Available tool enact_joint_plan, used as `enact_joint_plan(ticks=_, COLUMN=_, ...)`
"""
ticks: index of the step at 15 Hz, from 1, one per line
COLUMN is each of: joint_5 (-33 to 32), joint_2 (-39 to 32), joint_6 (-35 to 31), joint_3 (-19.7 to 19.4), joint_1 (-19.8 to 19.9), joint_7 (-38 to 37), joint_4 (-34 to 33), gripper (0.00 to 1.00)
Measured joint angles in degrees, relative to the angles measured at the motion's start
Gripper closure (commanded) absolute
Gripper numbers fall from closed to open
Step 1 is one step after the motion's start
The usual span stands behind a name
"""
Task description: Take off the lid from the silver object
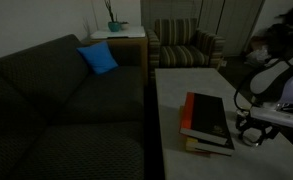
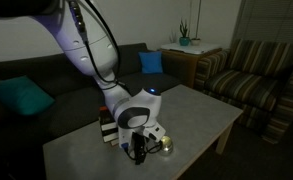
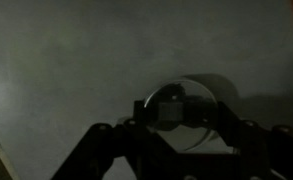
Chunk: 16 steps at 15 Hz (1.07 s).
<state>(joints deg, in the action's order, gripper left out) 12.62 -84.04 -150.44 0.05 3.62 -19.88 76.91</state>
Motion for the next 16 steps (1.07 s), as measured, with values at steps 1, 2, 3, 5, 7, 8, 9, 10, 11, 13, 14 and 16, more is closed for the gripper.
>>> enact_joint_plan(ticks=1, joint_5=0.15, joint_2=-0.1, joint_6=1.0, joint_3=-0.22, joint_1=-0.02, joint_7=-0.64, joint_4=-0.85, gripper=0.55)
enact_joint_plan(ticks=2, joint_5=0.16, joint_2=-0.1, joint_6=1.0, joint_3=-0.44, joint_1=-0.01, joint_7=-1.4, joint_4=-1.27, gripper=0.55)
enact_joint_plan(ticks=3, joint_5=0.17, joint_2=-0.11, joint_6=1.0, joint_3=-0.63, joint_1=-0.02, joint_7=-2.07, joint_4=-1.57, gripper=0.55)
enact_joint_plan(ticks=5, joint_5=0.17, joint_2=-0.11, joint_6=1.0, joint_3=-0.9, joint_1=-0.03, joint_7=-2.99, joint_4=-1.92, gripper=0.33)
enact_joint_plan(ticks=7, joint_5=0.17, joint_2=-0.11, joint_6=0.99, joint_3=-1.06, joint_1=-0.06, joint_7=-3.73, joint_4=-2.07, gripper=0.07)
enact_joint_plan(ticks=8, joint_5=0.17, joint_2=-0.11, joint_6=0.96, joint_3=-1.11, joint_1=-0.06, joint_7=-4.02, joint_4=-2.1, gripper=0.02)
enact_joint_plan(ticks=9, joint_5=0.18, joint_2=-0.11, joint_6=0.95, joint_3=-1.17, joint_1=-0.06, joint_7=-4.19, joint_4=-2.13, gripper=0.0)
enact_joint_plan(ticks=10, joint_5=0.18, joint_2=-0.11, joint_6=0.9, joint_3=-1.2, joint_1=-0.05, joint_7=-4.23, joint_4=-2.15, gripper=0.0)
enact_joint_plan(ticks=11, joint_5=0.18, joint_2=-0.11, joint_6=0.88, joint_3=-1.22, joint_1=-0.04, joint_7=-4.25, joint_4=-2.16, gripper=0.0)
enact_joint_plan(ticks=13, joint_5=0.19, joint_2=-0.11, joint_6=0.64, joint_3=-1.24, joint_1=-0.01, joint_7=-4.25, joint_4=-2.16, gripper=0.0)
enact_joint_plan(ticks=14, joint_5=0.2, joint_2=-0.11, joint_6=0.37, joint_3=-1.24, joint_1=0.04, joint_7=-4.25, joint_4=-2.16, gripper=0.0)
enact_joint_plan(ticks=16, joint_5=0.21, joint_2=-0.14, joint_6=-0.82, joint_3=-1.24, joint_1=0.17, joint_7=-4.12, joint_4=-2.16, gripper=0.0)
